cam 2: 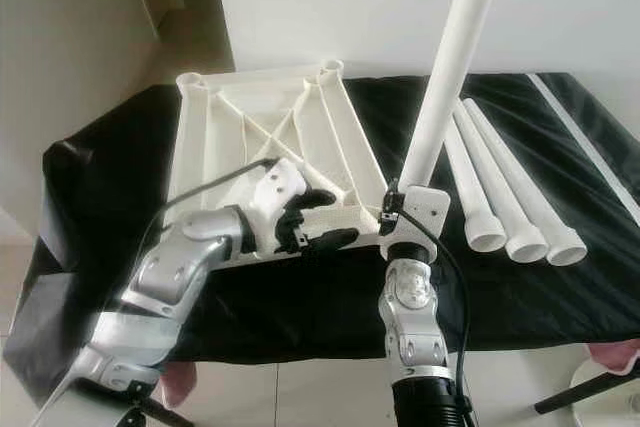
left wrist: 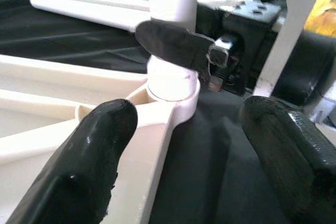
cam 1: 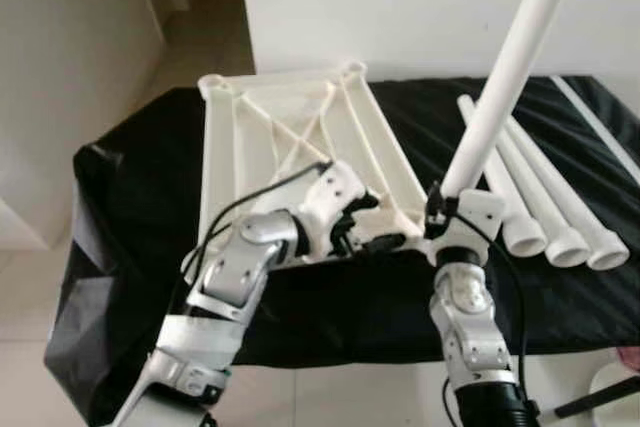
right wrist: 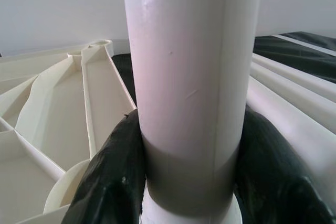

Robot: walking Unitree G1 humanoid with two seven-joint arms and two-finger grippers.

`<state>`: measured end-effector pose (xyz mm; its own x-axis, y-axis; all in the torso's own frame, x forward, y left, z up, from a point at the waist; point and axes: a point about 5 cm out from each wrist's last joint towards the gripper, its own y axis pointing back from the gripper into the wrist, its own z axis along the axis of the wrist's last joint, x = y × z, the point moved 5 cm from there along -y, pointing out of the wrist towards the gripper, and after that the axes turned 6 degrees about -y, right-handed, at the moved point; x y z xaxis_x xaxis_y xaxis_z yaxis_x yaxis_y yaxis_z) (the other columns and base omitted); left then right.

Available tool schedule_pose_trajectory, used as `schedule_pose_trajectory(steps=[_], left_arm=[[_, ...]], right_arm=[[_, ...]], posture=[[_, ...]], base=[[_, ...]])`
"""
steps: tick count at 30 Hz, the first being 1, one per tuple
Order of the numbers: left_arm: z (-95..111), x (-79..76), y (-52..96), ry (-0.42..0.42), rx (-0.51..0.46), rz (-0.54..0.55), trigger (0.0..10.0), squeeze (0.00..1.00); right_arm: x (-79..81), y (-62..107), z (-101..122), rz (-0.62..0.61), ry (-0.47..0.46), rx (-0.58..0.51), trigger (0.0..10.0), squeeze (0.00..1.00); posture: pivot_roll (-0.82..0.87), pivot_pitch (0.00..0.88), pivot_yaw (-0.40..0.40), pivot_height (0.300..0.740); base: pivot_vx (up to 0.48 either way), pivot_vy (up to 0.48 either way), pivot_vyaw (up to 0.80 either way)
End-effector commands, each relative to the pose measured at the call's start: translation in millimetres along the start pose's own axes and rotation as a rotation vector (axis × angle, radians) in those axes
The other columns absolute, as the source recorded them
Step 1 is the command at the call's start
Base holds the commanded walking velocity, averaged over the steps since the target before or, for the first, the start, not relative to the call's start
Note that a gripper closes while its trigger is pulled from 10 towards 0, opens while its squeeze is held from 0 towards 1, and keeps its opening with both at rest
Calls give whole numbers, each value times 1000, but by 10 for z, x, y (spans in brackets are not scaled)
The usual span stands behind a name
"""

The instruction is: Building children table

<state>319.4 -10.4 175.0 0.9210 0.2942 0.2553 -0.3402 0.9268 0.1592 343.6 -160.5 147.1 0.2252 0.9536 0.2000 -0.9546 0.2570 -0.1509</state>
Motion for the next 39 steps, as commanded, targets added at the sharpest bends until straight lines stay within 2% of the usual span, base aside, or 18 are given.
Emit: schedule_pose_trajectory(steps=[1, 2, 3, 4, 10, 15, 18, 19, 21, 22, 24, 27, 32, 36, 39], left_arm=[[-72, 187, 24, -18, 46, 213, 10000, 0], [-80, 182, 24, -22, 48, 214, 10000, 0], [-85, 188, 27, -25, 50, 218, 10000, 0], [-100, 212, 31, -25, 57, 224, 10000, 0], [-122, 255, 25, -33, 70, 236, 10000, 0], [-97, 267, -4, -49, 60, 241, 10000, 0], [-92, 252, -18, -66, 58, 237, 10000, 0], [-97, 234, -32, -78, 60, 230, 10000, 0], [-100, 231, -41, -80, 62, 229, 10000, 0], [-94, 220, -58, -69, 57, 221, 10000, 0], [-89, 212, -70, -61, 52, 216, 10000, 0], [-85, 136, -115, 2, 29, 160, 10000, 0], [-116, 119, -118, -28, 41, 172, 10000, 0], [-137, 57, -139, -55, 45, 164, 10000, 0], [-137, 51, -146, -59, 46, 162, 10000, 0]], right_arm=[[-104, 120, -284, -65, -14, 120, 10000, 0], [-106, 131, -286, -67, -21, 121, 10000, 0], [-112, 135, -270, -59, -24, 110, 10000, 129], [-93, 135, -207, -32, -48, 77, 10000, 1000], [-60, 118, -70, 40, -65, 15, 10000, 1000], [-160, 67, -6, 51, -48, 0, 10000, 1000], [-194, 19, 43, 122, -45, -1, 10000, 1000], [-167, -6, 73, 223, -43, 7, 10000, 1000], [-167, -12, 81, 250, -44, 8, 10000, 1000], [-174, -32, 84, 298, -30, 12, 10000, 0], [-183, -47, 87, 329, -20, 14, 10000, 0], [-209, -148, 75, 428, 3, 53, 10000, 0], [-158, -225, 85, 528, 69, 71, 10000, 0], [-83, -274, 68, 675, 110, 128, 10000, 0], [-85, -292, 80, 692, 129, 127, 10000, 0]], posture=[[0, 0, 27, 740], [1, 0, 26, 740], [2, 0, 27, 740], [3, 0, 27, 740], [2, 0, 29, 740], [-2, 0, 26, 740], [-5, 0, 26, 740], [-9, 0, 29, 740], [-8, 0, 28, 740], [-8, 0, 30, 740], [-8, 0, 30, 740], [-6, 0, 29, 740], [-6, 0, 29, 740], [0, 0, 28, 740], [1, 0, 29, 740]], base=[[0, 0, 0], [0, 0, 0], [0, 0, 0], [0, 0, 0], [0, 0, 0], [0, 0, 0], [0, 0, 0], [0, 0, 0], [0, 0, 0], [0, 0, 0], [0, 0, 0], [0, 0, 0], [0, 0, 0], [0, 0, 0], [0, 0, 0]])
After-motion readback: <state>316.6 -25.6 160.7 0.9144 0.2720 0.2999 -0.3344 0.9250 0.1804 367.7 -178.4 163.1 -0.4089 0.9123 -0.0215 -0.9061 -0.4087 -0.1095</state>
